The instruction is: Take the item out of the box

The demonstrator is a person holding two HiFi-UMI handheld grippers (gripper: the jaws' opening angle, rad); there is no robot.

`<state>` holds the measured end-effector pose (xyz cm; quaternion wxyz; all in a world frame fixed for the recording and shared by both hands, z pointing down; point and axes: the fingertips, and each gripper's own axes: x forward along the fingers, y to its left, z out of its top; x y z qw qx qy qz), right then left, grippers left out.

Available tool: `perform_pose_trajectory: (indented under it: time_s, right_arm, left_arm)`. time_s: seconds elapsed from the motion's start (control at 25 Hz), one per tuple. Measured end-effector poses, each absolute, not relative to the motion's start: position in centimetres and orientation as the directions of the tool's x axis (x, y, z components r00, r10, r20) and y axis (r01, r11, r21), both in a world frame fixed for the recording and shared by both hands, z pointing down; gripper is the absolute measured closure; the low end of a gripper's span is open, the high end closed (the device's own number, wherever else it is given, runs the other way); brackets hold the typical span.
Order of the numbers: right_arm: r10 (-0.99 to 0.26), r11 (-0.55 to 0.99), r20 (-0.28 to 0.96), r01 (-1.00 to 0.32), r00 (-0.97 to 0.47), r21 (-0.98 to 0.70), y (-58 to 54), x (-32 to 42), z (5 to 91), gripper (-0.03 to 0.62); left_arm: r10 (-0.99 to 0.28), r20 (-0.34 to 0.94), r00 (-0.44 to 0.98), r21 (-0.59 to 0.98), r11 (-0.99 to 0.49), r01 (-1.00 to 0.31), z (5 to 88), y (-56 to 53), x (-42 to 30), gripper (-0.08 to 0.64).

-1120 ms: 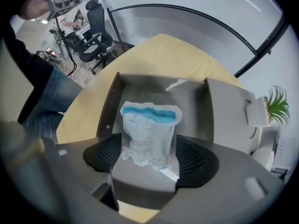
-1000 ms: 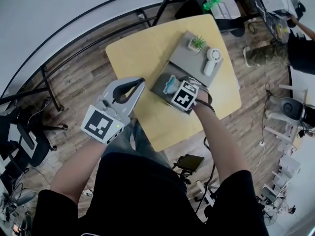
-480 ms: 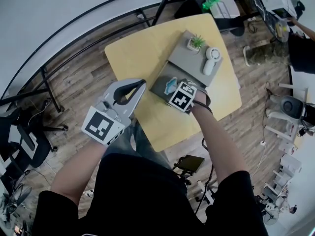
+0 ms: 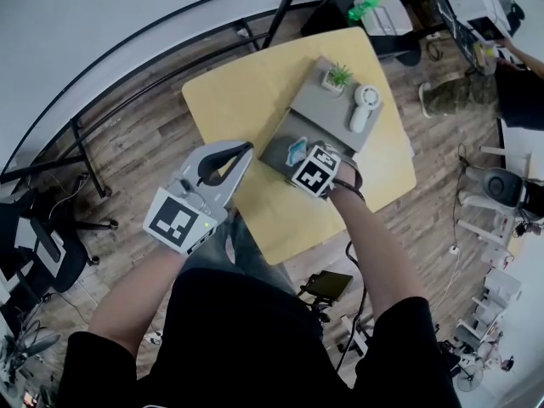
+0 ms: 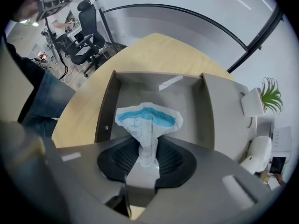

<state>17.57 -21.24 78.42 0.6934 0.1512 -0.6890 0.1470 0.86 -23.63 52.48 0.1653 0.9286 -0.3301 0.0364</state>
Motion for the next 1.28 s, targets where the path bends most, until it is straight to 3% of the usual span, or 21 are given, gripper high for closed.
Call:
perform_pose_trajectory:
  time_s: [0.36,0.68,1.28]
  right_arm:
    - [-0.065,0.892,0.998,-0.449,-0.014,0.052,-21.7,18.6,75.5,0.483]
    - [-0.192,0.869,0.978,-0.477,-0.075,0.134,-23.1,18.3,69.2,0.485]
    - [-0.571,0.706,0.799,-0.609,-0.189,0.361,-23.9,18.4,52.6,0.485]
  left_arm:
    - [-0.595,0.104,0.797,0.221,-0.768,-0.602,50.7,-24.0,1.7,0.561]
    - [-0.565,0.074,0.822,0.207,-0.797,-0.567,48.3,-24.0,3.9,0.561]
    - [-0.501,0.011,0.865,0.165,-0.853,-0.496,42.8,-24.5,7.5,0.561]
